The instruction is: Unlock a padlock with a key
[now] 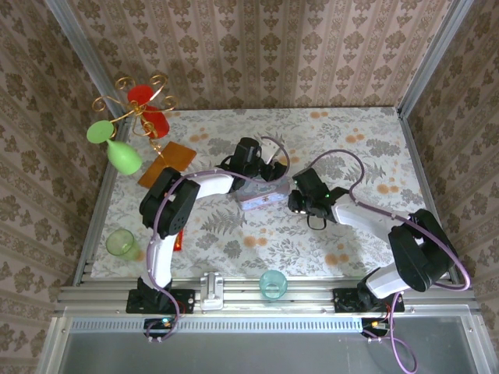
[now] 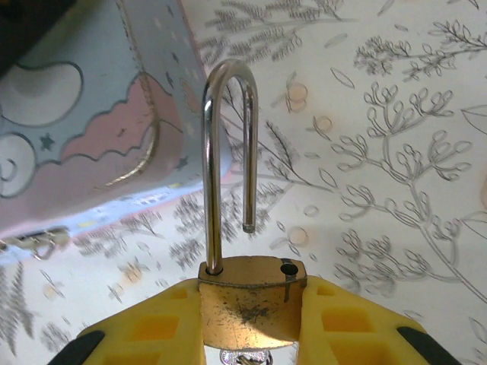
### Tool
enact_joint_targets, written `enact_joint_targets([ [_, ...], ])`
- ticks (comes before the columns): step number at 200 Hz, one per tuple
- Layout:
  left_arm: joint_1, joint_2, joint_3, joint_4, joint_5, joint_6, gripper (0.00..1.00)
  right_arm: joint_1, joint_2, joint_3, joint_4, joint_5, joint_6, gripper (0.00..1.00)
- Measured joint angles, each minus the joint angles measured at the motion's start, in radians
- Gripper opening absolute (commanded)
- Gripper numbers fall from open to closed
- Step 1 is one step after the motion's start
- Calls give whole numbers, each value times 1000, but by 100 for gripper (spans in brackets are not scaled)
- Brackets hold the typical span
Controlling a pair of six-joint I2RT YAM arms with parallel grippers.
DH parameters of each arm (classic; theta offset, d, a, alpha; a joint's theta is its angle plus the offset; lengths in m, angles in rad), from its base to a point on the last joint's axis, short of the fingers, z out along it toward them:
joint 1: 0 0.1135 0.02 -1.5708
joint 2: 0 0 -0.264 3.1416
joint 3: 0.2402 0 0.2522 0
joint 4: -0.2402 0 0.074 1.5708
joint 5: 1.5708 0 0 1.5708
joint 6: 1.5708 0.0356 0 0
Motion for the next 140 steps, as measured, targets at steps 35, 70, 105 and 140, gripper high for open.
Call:
enact_joint_targets([
  [35,2,0,16,-34,29,3,61,-63,64,78,-179,-89,-132,25],
  [70,10,-18,15,-66,56,-13,65,-128,95,78,-254,-173,-198,26],
  [105,21,-60,-10,-108,66,-47,67,-150,168,123,-342,-179,-250,25],
  [140,29,-156,-58,-148,69,-69,69,-149,219,171,-409,-117,-285,27],
])
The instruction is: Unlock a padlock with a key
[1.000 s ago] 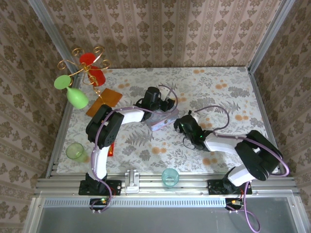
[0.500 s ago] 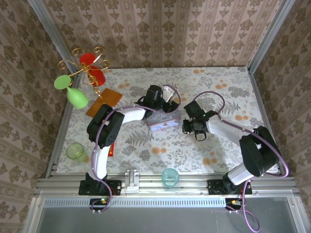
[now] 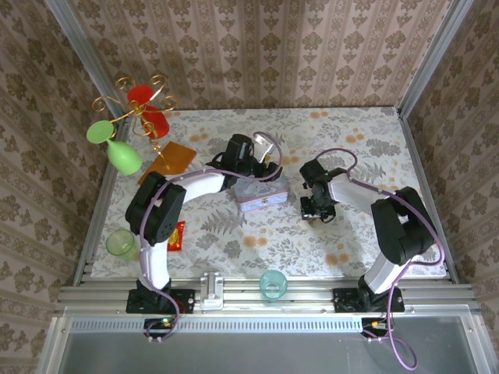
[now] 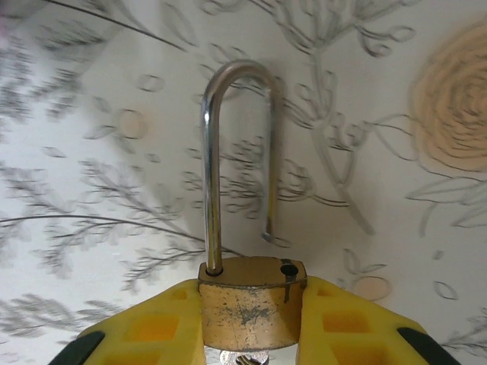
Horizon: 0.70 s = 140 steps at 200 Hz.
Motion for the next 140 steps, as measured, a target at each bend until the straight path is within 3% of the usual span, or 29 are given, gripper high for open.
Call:
enact_joint_targets([
  [53,2,-181,-81,-34,-4,-10,73,0,71,57,-66,100,-51,33],
  [85,8,-248,-124,-61,-18,-10,78,-8,77,61,-69,105,-78,47],
  [140,26,-353,-147,-185,-45,-12,81,-50,66,66,-85,116,-103,51],
])
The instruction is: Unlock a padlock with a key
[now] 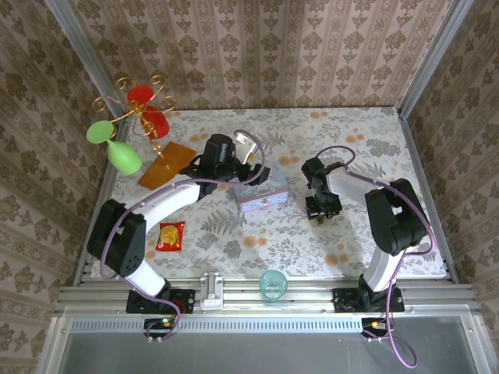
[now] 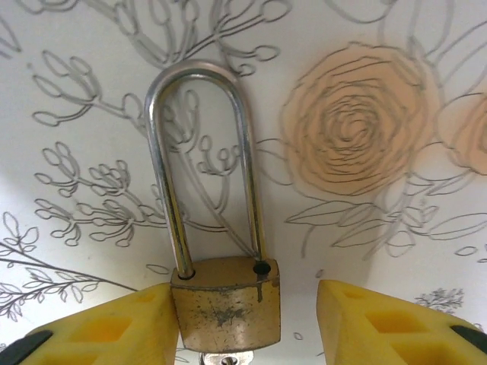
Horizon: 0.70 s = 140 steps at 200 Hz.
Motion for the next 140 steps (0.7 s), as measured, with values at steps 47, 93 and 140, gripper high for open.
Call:
enact_joint_targets([
  [47,48,-164,-33,-66,-16,-28,82,-29,-114,-24,56,-44,0,47],
  [93,47,-226,-106,-80,-15,-60,81,-39,-141,-60,80,-53,-5,47],
  [140,38,-225,-204,-98,-37,-87,80,-2,-105,-60,80,-37,-22,47],
])
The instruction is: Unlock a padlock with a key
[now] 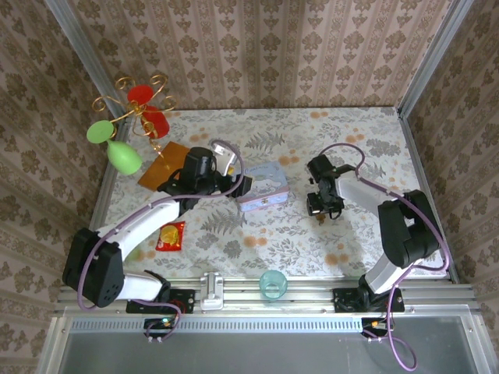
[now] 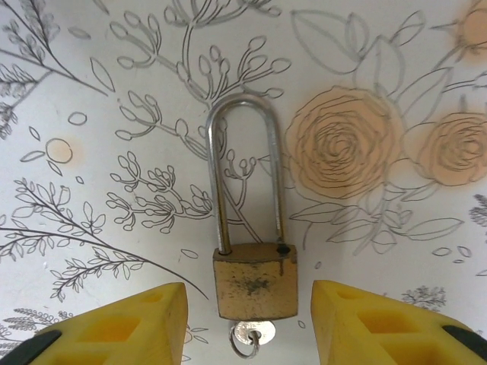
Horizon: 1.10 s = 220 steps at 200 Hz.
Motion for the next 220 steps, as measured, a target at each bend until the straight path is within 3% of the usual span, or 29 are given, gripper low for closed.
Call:
enact_joint_targets([
  [25,-59,0,-23,-56,-111,-6,83,18,48,10,-7,23,1,47],
  [50,-174,0,-42,-98,-258,-8,89,25,84,32,-12,45,8,48],
  [59,-211,1,-61,-95,-292,-8,100,25,87,34,-15,51,11,48],
  [87,-270,55,-128,-84,-388,-32,100,25,90,36,-37,82,24,47],
  [126,-236,197,-147,-58,-484,-76,94,23,90,36,-37,85,43,46],
  [172,-135,254,-130,3,-499,-82,93,23,89,36,-37,74,66,45],
  [220,-119,269,-111,25,-481,-69,93,23,6,27,-28,58,90,54],
])
